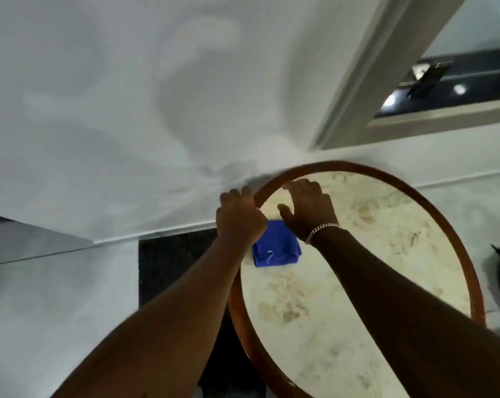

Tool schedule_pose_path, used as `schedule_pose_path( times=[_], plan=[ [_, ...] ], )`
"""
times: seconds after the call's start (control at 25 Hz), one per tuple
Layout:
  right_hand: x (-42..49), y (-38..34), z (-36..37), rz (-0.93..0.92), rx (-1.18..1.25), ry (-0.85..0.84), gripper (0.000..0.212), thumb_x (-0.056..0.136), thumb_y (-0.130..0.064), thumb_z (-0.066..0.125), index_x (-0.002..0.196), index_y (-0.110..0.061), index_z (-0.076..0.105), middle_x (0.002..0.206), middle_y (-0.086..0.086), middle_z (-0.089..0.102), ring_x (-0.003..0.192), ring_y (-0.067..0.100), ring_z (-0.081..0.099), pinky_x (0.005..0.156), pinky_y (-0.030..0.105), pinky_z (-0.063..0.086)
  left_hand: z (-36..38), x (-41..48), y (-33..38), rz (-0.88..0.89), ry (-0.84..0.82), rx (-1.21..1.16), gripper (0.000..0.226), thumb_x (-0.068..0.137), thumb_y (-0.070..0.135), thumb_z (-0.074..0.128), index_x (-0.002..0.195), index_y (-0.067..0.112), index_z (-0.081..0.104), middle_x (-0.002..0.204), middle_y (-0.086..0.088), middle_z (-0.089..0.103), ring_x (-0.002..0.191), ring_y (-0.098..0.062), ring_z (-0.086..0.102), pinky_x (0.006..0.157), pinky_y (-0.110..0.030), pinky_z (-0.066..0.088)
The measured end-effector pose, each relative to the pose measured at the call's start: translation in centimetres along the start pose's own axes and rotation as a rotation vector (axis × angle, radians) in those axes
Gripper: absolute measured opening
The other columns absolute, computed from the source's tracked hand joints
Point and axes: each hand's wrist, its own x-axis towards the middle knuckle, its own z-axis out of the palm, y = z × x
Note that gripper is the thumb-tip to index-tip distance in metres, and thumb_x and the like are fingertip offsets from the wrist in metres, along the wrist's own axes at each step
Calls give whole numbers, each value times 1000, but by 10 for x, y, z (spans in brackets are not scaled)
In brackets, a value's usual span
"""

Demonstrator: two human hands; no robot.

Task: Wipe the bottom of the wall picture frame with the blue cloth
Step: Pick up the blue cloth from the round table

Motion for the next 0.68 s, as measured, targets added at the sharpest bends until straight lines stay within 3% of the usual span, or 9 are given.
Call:
schedule_pose_path(
  times=[0.08, 0.16, 0.32, 0.4, 0.56, 0.64, 0.68],
  plan=[
    [-15, 14, 37, 190, -6, -117, 56, 89, -37, 58, 139, -22, 38, 142, 13, 42, 128, 36, 39, 94, 52, 45, 36, -3, -13, -235, -232, -55, 55, 84, 24, 63, 133, 11, 43, 123, -17, 61, 114, -37, 58, 90, -47, 54],
    [-36, 22, 72, 303, 79, -206, 59, 91, -37, 58, 142, -25, 32, 138, 16, 42, 125, 38, 42, 94, 53, 46, 66, -15, -25, -342, -332, -137, 60, 80, 19, 66, 134, 11, 41, 123, -15, 61, 109, -36, 63, 87, -45, 58],
    [-35, 16, 89, 328, 320, -100, 63, 88, -12, 60, 143, -22, 32, 128, 20, 49, 114, 38, 55, 86, 40, 49, 90, -24, -25, -465, -167, -423, 56, 79, -1, 64, 132, 5, 46, 124, -18, 62, 106, -33, 65, 75, -34, 55],
    [-34, 4, 82, 334, 396, -69, 69, 84, -4, 61, 144, -19, 32, 133, 18, 50, 119, 35, 53, 93, 41, 48, 79, -26, -25, -563, -132, -549, 56, 79, -8, 61, 132, 5, 47, 123, -17, 63, 104, -29, 66, 73, -27, 56],
    [-22, -37, 30, 295, 625, 107, 70, 83, 1, 61, 146, -8, 32, 142, 16, 48, 128, 31, 47, 108, 41, 42, 14, -33, -23, -344, 67, -679, 50, 78, -10, 62, 122, 10, 52, 92, -5, 67, 76, -14, 64, 52, -9, 47],
    [-13, -70, -9, 247, 730, 220, 59, 81, 2, 65, 136, -6, 45, 131, 14, 57, 120, 29, 55, 102, 39, 49, -33, -35, -19, -230, 191, -732, 52, 80, -9, 64, 124, 16, 52, 77, 8, 63, 65, -3, 64, 50, -6, 50],
    [-7, -91, -36, 213, 789, 278, 52, 79, 3, 67, 128, -7, 53, 122, 12, 62, 111, 26, 59, 94, 32, 52, -64, -36, -15, -182, 260, -758, 54, 81, -8, 65, 125, 19, 51, 75, 11, 61, 63, 1, 64, 53, -4, 49]
  ],
)
